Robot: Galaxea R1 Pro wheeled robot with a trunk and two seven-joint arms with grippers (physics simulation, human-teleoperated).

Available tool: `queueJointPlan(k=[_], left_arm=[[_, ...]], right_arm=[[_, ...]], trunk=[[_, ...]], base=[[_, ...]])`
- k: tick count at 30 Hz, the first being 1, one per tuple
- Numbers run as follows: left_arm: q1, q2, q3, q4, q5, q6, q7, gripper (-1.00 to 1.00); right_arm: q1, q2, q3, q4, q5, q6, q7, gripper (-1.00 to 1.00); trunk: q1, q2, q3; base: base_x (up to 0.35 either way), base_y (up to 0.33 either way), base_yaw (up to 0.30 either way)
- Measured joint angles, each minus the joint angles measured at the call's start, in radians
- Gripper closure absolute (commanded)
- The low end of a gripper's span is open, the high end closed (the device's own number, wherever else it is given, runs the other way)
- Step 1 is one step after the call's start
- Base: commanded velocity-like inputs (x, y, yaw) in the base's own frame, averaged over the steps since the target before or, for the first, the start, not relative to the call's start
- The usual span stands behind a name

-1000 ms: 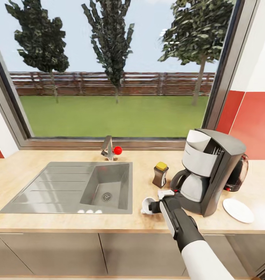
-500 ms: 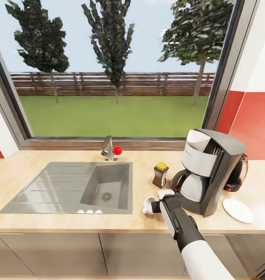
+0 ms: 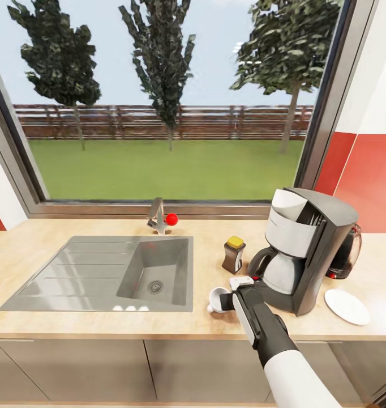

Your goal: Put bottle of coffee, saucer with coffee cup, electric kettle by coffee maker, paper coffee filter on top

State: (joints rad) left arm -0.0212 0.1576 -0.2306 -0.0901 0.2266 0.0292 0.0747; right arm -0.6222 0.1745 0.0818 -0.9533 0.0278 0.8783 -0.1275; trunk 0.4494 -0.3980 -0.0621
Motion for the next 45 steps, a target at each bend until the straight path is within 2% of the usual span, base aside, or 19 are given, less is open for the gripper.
queueJointPlan(k=[6,8,9,12,17,19,21,23,25,37,45], left_arm=[[0.000,0.000,0.000,-0.001,0.000,-0.002,0.000,-1.00],[0.000,0.000,0.000,-0.002,0.000,-0.005,0.000,-1.00],[0.000,0.000,0.001,-0.002,0.000,-0.009,0.000,-1.00],[0.000,0.000,0.003,-0.003,0.000,-0.011,0.001,-1.00],[-0.001,-0.001,0.005,-0.004,0.001,-0.011,0.002,-1.00],[-0.001,-0.002,0.006,-0.005,0.001,-0.011,0.002,-1.00],[-0.002,-0.003,0.007,-0.005,0.002,-0.011,0.002,-1.00],[-0.002,-0.003,0.007,-0.009,0.004,-0.011,0.002,-1.00],[-0.002,-0.004,0.008,-0.012,0.005,-0.011,0.003,-1.00],[-0.003,-0.005,0.008,-0.014,0.006,-0.011,0.003,-1.00],[-0.003,-0.008,0.008,-0.014,0.006,-0.011,0.003,-1.00]], right_arm=[[0.000,0.000,0.003,-0.043,0.001,0.000,0.026,1.00],[0.000,0.000,0.003,-0.070,0.001,0.000,0.077,1.00],[0.000,0.000,0.005,-0.098,-0.009,0.001,0.144,1.00],[0.000,0.000,0.006,-0.144,0.000,0.001,0.174,1.00],[0.000,0.000,0.011,-0.211,0.000,0.001,0.183,1.00],[0.000,0.000,0.035,-0.221,-0.002,0.001,0.184,1.00],[0.000,0.000,0.079,-0.225,-0.002,0.001,0.184,1.00],[0.000,0.000,0.105,-0.226,-0.002,0.001,0.184,1.00],[0.000,0.000,0.115,-0.227,0.000,0.001,0.184,1.00],[0.000,0.000,0.120,-0.228,0.001,0.001,0.186,1.00],[0.000,0.000,0.118,-0.228,0.001,0.001,0.187,1.00]], trunk=[[0.000,0.000,0.000],[0.000,0.000,0.000],[0.000,0.000,0.000],[0.000,0.000,0.000],[0.000,0.000,0.000],[0.000,0.000,0.000],[0.000,0.000,0.000],[0.000,0.000,0.000],[0.000,0.000,0.000],[0.001,0.000,0.000],[0.000,0.000,0.000]], base=[[0.000,0.000,0.000],[0.000,0.000,0.000],[0.000,0.000,0.000],[0.000,0.000,0.000],[0.000,0.000,0.000],[-0.007,0.000,0.000],[-0.045,0.000,0.000],[-0.069,0.000,0.000],[-0.082,-0.010,0.000],[-0.216,-0.159,0.005],[-0.225,-0.201,0.231]])
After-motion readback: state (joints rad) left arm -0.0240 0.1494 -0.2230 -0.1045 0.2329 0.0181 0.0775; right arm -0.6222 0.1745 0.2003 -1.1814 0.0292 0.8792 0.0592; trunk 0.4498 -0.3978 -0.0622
